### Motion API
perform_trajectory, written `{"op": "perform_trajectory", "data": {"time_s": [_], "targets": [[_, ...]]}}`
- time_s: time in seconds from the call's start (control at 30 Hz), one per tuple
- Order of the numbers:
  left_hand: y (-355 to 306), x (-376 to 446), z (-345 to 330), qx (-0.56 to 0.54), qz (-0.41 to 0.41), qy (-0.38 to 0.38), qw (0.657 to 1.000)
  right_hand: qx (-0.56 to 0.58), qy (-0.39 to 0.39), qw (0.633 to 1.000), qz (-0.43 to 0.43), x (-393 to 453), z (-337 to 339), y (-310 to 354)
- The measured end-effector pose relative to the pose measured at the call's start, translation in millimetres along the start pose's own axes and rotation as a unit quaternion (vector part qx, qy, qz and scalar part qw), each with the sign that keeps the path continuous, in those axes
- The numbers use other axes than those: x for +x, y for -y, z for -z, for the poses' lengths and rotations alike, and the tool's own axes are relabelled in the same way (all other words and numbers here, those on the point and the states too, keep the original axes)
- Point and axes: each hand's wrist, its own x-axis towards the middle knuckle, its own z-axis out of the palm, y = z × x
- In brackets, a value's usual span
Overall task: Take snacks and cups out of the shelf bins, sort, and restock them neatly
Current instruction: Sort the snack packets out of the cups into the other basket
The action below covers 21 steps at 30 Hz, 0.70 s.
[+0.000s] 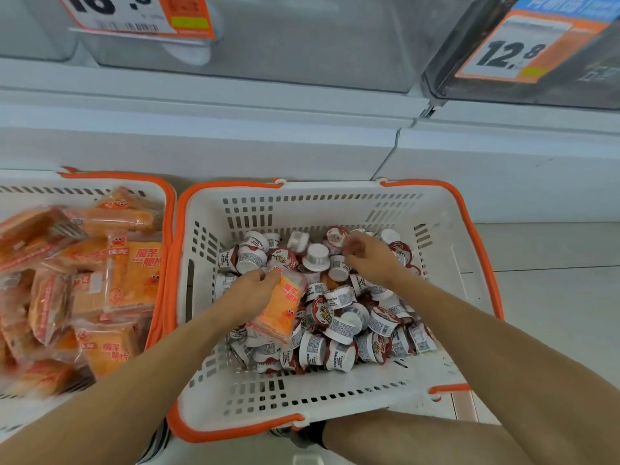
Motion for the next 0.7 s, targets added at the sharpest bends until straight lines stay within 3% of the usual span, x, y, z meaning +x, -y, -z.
{"op": "perform_trajectory", "data": {"time_s": [0.1,0.23,0.4,0.53,0.7], "targets": [[3,1,-1,-0.007,0.009,0.009,1.0,-0.169,0.064,0.984,0.0,-2,1,-18],[5,0,-4,-0.003,0.008,0.02,1.0,-0.259,0.116,0.958,0.027,0,-8,-24],[9,0,-3,-0.02,0.013,0.025,0.999,-0.155,0.136,0.978,0.027,-2,-18,-11],[9,-2,-2,-0.027,0.013,0.03,0.999,-0.19,0.143,0.971,0.038,1,-28,-2],[13,-1,5,-0.029,0.011,0.016,0.999,-0.136,0.11,0.984,0.04,0,-18,1]]}}
